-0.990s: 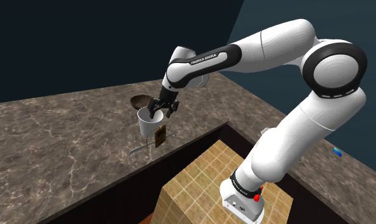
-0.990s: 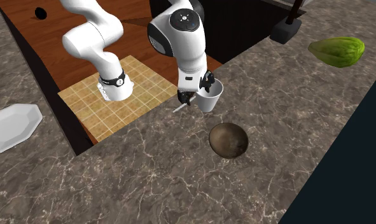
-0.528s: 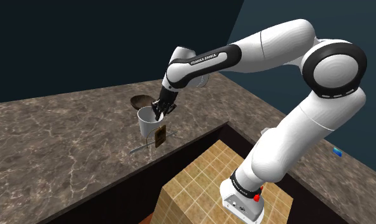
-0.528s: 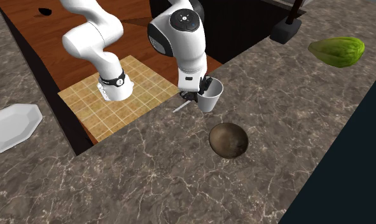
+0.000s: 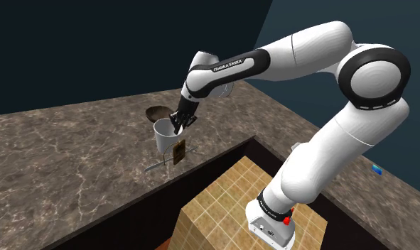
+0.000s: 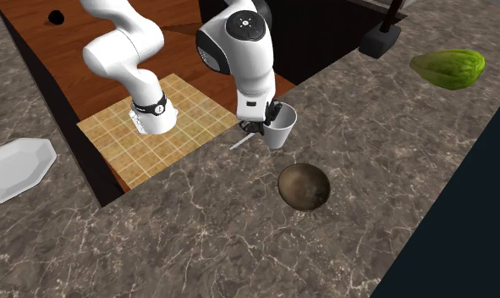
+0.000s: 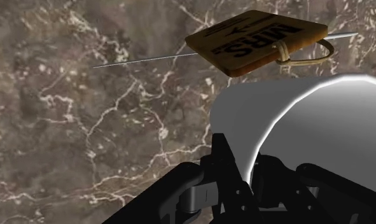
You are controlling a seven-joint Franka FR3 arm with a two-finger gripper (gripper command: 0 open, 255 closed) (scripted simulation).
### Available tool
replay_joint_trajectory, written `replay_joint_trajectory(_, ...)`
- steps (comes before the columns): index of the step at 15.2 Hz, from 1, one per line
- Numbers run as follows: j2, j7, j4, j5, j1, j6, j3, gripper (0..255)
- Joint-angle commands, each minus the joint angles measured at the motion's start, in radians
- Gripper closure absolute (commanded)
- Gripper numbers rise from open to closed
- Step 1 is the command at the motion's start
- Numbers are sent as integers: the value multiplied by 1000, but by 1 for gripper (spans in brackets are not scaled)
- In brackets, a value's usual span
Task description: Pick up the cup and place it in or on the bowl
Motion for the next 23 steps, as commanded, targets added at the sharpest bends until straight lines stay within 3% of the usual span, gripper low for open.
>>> replay_joint_trajectory(1, -14, 7, 8, -5, -1, -21, 0, 255)
replay_joint_trajectory(19, -127, 70, 145, -46, -12, -266, -8, 255)
replay_joint_trajectory(23, -107, 67, 211, -55, -20, -315, -18, 255)
